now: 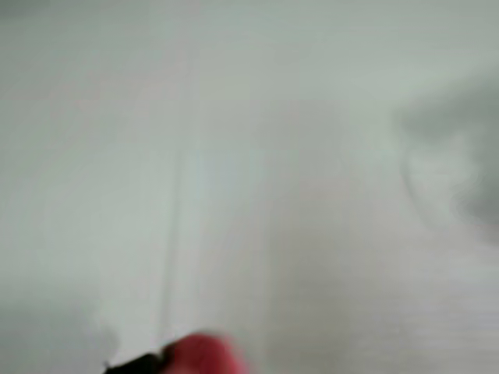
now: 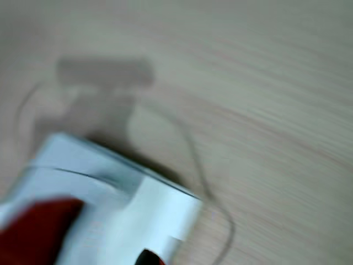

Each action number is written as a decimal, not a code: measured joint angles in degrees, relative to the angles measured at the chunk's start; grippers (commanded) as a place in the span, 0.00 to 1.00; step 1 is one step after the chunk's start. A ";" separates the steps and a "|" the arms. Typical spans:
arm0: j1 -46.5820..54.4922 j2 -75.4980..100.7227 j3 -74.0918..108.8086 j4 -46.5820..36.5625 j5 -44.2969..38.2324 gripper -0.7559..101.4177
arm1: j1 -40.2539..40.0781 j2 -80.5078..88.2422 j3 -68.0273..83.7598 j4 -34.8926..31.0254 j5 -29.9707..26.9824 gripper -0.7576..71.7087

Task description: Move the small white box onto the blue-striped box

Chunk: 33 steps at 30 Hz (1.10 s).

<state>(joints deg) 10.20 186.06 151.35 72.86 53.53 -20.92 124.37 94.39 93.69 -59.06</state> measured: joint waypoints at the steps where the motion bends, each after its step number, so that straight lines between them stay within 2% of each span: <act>1: 2.37 -0.79 -4.31 1.41 -2.11 0.16 | 5.01 7.21 7.82 -1.58 -2.46 0.01; 5: 12.13 -19.16 -23.29 4.92 -10.90 0.23 | 21.71 39.37 39.64 -2.90 -10.72 0.01; 7: 17.40 -27.95 -31.55 6.15 -14.33 0.27 | 27.77 51.33 50.45 -2.64 -13.45 0.01; 10: 23.47 -39.20 -43.07 9.84 -18.63 0.31 | 31.55 54.23 58.01 -3.60 -14.41 0.01; 12: 27.07 -46.76 -51.06 13.97 -20.13 0.37 | 31.90 55.81 60.12 -5.01 -14.41 0.01; 16: 35.33 -62.84 -66.27 20.13 -23.12 0.40 | 31.73 55.46 63.37 -8.00 -12.57 0.01; 22: 40.43 -87.45 -89.03 21.01 -22.76 0.41 | 30.15 56.43 68.20 -11.95 -10.20 0.01; 27: 42.80 -107.58 -106.61 21.01 -21.27 0.44 | 30.15 55.55 68.82 -11.78 -10.20 0.01; 33: 48.60 -123.75 -117.86 21.01 -21.01 0.45 | 30.15 55.55 68.82 -12.13 -10.20 0.01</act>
<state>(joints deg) 58.80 62.31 33.49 93.87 32.52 9.23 179.91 163.21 81.56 -69.26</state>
